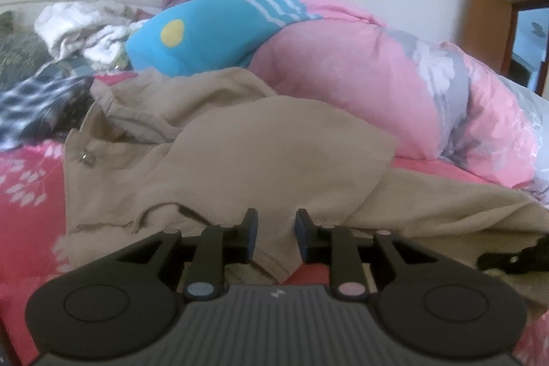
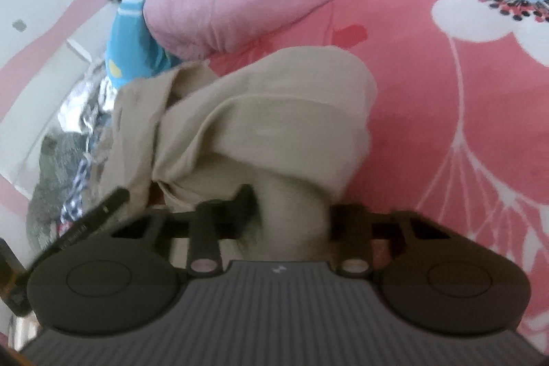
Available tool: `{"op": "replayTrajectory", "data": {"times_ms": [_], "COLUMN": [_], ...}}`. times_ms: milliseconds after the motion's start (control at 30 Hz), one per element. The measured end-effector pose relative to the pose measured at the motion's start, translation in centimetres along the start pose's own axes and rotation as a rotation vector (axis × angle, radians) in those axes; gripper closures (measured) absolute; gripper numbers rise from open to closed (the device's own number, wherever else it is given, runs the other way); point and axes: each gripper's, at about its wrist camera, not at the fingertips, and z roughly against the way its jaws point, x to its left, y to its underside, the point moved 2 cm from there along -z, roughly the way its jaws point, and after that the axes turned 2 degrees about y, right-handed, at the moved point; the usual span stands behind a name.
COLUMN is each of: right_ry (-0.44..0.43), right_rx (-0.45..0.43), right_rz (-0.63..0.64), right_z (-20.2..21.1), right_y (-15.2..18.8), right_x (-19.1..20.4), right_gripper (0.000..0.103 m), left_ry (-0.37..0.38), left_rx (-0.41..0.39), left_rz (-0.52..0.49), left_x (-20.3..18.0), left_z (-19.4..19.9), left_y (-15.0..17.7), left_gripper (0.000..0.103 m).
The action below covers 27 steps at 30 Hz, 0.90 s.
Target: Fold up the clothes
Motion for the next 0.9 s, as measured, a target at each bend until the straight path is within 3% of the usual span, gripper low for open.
{"op": "replayTrajectory", "data": {"times_ms": [167, 467, 567, 733, 833, 900], "right_ry": [0.039, 0.298, 0.388, 0.542, 0.602, 0.593], "right_rx": [-0.104, -0.386, -0.461, -0.473, -0.350, -0.225], "right_rz": [0.135, 0.518, 0.698, 1.161, 1.460, 1.546], "right_z": [1.8, 6.8, 9.1, 11.8, 11.9, 12.3], "right_y": [-0.4, -0.6, -0.1, 3.0, 5.7, 6.4], "right_x": [2.5, 6.9, 8.0, 8.8, 6.8, 5.3], "right_gripper": [0.087, 0.088, 0.088, 0.087, 0.086, 0.082], "left_ry": [-0.011, -0.033, -0.034, -0.031, -0.029, -0.029], "left_rx": [-0.004, -0.019, -0.022, -0.017, -0.012, -0.011], "left_rz": [0.007, -0.002, -0.005, -0.005, -0.006, -0.010], "left_x": [0.7, 1.5, 1.6, 1.9, 1.9, 1.9], "left_z": [0.3, 0.7, 0.9, 1.0, 1.0, 1.0], "left_y": [0.2, 0.2, 0.2, 0.1, 0.1, 0.2], "left_gripper": [0.082, 0.089, 0.089, 0.089, 0.089, 0.089]}}
